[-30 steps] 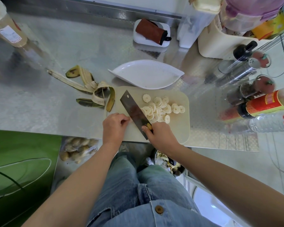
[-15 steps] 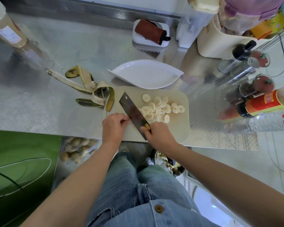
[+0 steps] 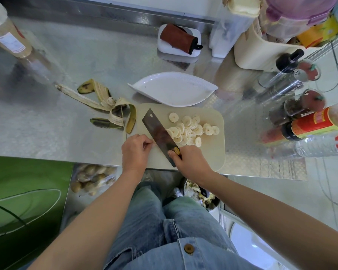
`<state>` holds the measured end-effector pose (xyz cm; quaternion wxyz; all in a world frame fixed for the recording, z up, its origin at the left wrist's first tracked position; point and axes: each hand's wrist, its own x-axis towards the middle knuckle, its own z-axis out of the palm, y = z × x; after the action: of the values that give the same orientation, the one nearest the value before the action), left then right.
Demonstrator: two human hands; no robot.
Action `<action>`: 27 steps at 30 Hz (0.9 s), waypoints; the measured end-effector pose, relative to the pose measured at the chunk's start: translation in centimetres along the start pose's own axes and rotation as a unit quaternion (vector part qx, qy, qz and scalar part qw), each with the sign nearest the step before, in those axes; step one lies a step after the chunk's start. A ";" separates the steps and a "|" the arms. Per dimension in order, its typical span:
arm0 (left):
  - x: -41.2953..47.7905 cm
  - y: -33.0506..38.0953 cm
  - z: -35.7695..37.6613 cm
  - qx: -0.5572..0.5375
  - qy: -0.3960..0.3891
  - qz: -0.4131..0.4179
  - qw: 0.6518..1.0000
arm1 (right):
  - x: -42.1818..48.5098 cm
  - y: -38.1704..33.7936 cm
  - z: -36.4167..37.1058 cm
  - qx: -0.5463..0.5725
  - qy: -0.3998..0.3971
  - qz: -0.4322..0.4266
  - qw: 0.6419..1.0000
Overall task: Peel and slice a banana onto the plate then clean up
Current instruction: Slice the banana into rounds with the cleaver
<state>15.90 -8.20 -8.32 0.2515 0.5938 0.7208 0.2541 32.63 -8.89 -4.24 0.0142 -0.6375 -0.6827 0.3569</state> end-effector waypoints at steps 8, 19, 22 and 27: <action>0.0 0.1 -0.1 -0.006 -0.001 -0.008 1.000 | 0.3 0.1 0.2 -0.015 -0.009 -0.007 1.000; 0.0 0.0 0.0 0.009 -0.002 0.007 1.000 | 0.6 -0.1 0.8 -0.029 -0.032 0.002 0.999; 0.0 0.1 0.0 0.010 -0.002 0.006 1.000 | 0.7 -0.2 0.7 -0.018 -0.037 0.007 0.999; -0.2 0.1 0.0 0.031 0.001 0.034 0.999 | 0.6 0.3 -0.4 0.006 -0.017 0.004 1.000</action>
<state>16.01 -8.34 -8.23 0.2233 0.6252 0.7082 0.2402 33.02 -8.17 -4.35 0.0049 -0.6342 -0.6780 0.3716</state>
